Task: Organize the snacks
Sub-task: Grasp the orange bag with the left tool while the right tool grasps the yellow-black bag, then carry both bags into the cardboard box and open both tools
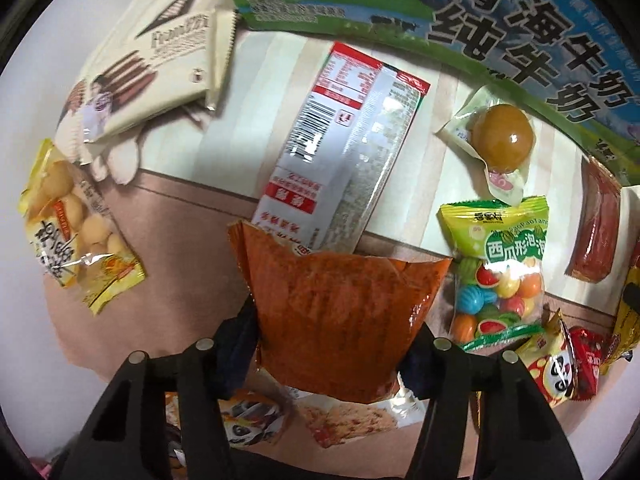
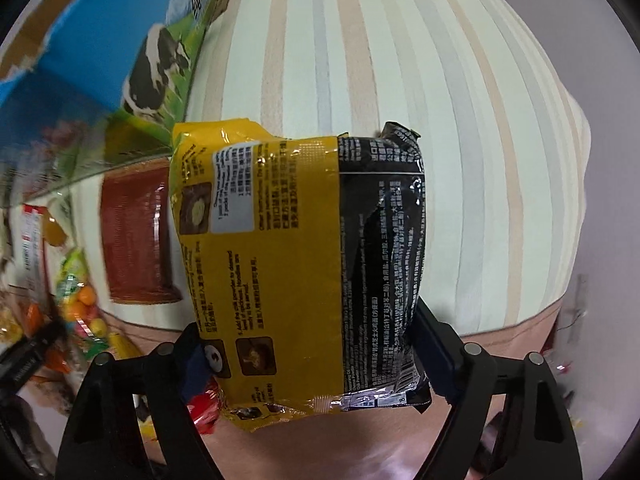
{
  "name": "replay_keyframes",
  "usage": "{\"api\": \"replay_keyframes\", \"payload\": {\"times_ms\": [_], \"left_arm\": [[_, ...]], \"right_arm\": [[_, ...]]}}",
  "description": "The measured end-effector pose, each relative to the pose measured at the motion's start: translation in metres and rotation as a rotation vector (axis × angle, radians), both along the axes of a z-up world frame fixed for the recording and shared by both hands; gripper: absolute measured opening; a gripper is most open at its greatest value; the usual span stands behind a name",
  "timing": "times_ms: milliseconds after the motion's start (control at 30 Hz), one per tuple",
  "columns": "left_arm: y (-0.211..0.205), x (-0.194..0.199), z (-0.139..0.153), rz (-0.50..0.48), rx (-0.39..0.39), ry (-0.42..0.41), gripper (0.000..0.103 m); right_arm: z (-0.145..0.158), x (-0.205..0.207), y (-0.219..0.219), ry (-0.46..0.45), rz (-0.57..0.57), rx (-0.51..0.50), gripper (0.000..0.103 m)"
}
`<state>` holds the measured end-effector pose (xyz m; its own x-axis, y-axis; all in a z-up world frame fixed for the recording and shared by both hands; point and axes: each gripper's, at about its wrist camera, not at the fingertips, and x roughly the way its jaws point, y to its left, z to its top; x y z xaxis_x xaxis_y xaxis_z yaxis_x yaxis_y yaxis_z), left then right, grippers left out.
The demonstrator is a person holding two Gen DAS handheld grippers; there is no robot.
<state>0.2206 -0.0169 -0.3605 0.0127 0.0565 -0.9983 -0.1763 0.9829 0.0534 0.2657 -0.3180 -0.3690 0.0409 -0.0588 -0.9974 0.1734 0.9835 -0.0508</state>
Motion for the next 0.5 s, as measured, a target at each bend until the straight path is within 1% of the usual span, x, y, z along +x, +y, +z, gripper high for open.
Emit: {"api": "replay_keyframes", "payload": {"times_ms": [100, 233, 367, 433, 500], "left_arm": [[0.006, -0.013, 0.020, -0.007, 0.010, -0.025, 0.057], [0.011, -0.028, 0.046, -0.015, 0.011, -0.053, 0.057], [0.008, -0.049, 0.086, -0.037, -0.004, -0.095, 0.057], [0.003, -0.058, 0.107, -0.049, -0.027, -0.118, 0.057], [-0.003, -0.065, 0.137, -0.067, -0.049, -0.148, 0.057]], "right_arm": [[0.003, -0.011, 0.002, -0.010, -0.019, 0.032, 0.086], [0.016, -0.020, 0.009, -0.031, -0.023, 0.063, 0.086], [0.023, -0.042, 0.028, -0.065, -0.022, 0.097, 0.086], [0.039, -0.044, 0.039, -0.079, -0.021, 0.118, 0.086], [0.052, -0.050, 0.053, -0.101, -0.018, 0.143, 0.086]]}}
